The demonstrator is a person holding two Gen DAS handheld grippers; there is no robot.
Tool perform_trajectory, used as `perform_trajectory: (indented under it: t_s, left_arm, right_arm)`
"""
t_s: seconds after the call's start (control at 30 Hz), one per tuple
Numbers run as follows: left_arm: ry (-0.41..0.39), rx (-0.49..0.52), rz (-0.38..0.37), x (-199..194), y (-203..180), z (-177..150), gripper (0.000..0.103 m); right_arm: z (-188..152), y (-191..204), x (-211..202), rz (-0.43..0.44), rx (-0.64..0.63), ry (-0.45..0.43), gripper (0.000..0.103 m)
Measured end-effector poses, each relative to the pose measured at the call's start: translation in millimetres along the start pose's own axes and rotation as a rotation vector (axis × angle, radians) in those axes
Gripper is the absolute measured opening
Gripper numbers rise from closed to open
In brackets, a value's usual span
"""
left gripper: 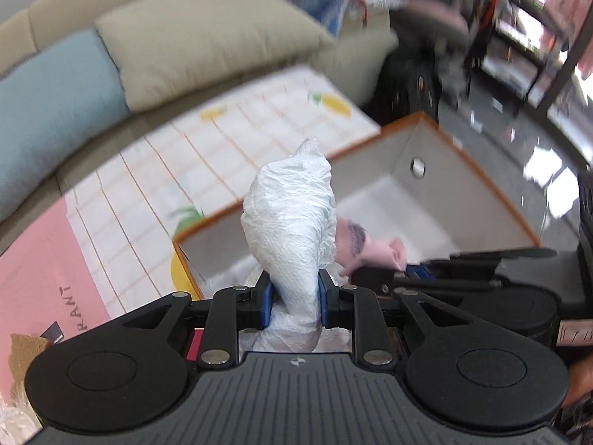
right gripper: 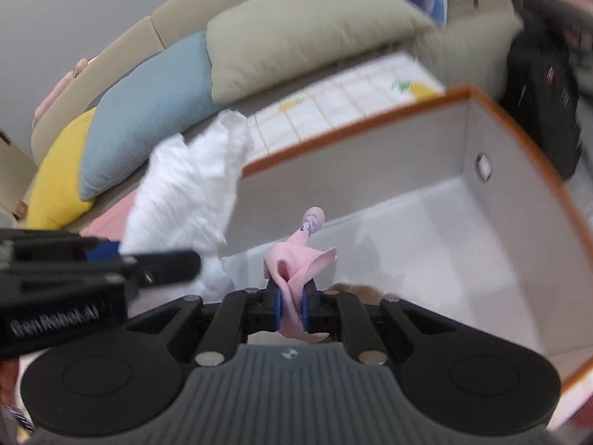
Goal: Organize soft objects
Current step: 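Carry the pink and white cloths into the orange-rimmed box and release both, then move both open tools back over the pile on the mat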
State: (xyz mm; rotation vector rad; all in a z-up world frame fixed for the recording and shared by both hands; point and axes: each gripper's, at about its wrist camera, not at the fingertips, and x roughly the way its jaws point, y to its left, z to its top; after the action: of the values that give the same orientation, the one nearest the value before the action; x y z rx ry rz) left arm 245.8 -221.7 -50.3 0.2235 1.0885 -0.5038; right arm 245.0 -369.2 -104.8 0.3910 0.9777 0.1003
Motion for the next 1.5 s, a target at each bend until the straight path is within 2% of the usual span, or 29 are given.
perform_trajectory:
  t_s: [0.07, 0.2, 0.27, 0.37, 0.47, 0.6, 0.7, 0.77, 0.9, 1.1, 1.13, 1.17, 1.3, 1.37, 1.5]
  left_arm:
    - [0.067, 0.005, -0.011, 11, 0, 6, 0.026]
    - [0.174, -0.037, -0.008, 28, 13, 10, 0.029]
    - [0.196, -0.055, 0.002, 35, 16, 13, 0.031]
    - [0.229, -0.052, 0.031, 45, 17, 15, 0.036]
    - [0.236, -0.069, 0.056, 50, 18, 16, 0.04]
    - [0.203, -0.06, 0.075, 50, 15, 22, 0.061]
    - [0.174, -0.049, 0.088, 48, 12, 24, 0.066]
    - [0.149, -0.05, 0.087, 42, 13, 25, 0.067]
    - [0.112, -0.089, 0.057, 24, 21, 27, 0.067]
    - [0.039, -0.052, 0.06, -10, 20, 20, 0.067]
    - [0.023, -0.049, 0.063, -17, 21, 18, 0.067]
    - [0.005, -0.048, 0.061, -25, 21, 15, 0.067]
    - [-0.054, -0.067, 0.044, -54, 26, -2, 0.066]
    - [-0.089, -0.095, 0.029, -69, 31, -14, 0.066]
    - [-0.163, -0.147, 0.023, -96, 43, -40, 0.066]
  right_arm:
    - [1, -4, 10, 0.042, 0.018, 0.019, 0.008]
    - [1, -10, 22, 0.073, 0.035, 0.056, 0.009]
    - [0, -10, 26, 0.075, 0.019, 0.075, 0.011]
    - [-1, -6, 34, 0.023, -0.037, 0.108, 0.014]
    - [-4, 0, 40, 0.013, -0.073, 0.139, 0.02]
    - [-4, 5, 43, -0.001, -0.104, 0.14, 0.022]
    - [-2, 4, 41, 0.004, -0.098, 0.13, 0.034]
    - [-2, 3, 41, 0.006, -0.1, 0.123, 0.041]
    - [-1, 3, 37, 0.019, -0.102, 0.103, 0.045]
    - [-8, 1, 19, 0.025, -0.104, 0.064, 0.053]
    - [-8, 2, 18, 0.016, -0.105, 0.056, 0.058]
    - [-10, 2, 15, 0.007, -0.104, 0.05, 0.062]
    - [-15, 9, 2, -0.019, -0.119, 0.006, 0.063]
    - [-18, 13, -7, -0.032, -0.129, -0.017, 0.068]
    - [-29, 29, -25, -0.05, -0.16, -0.066, 0.068]
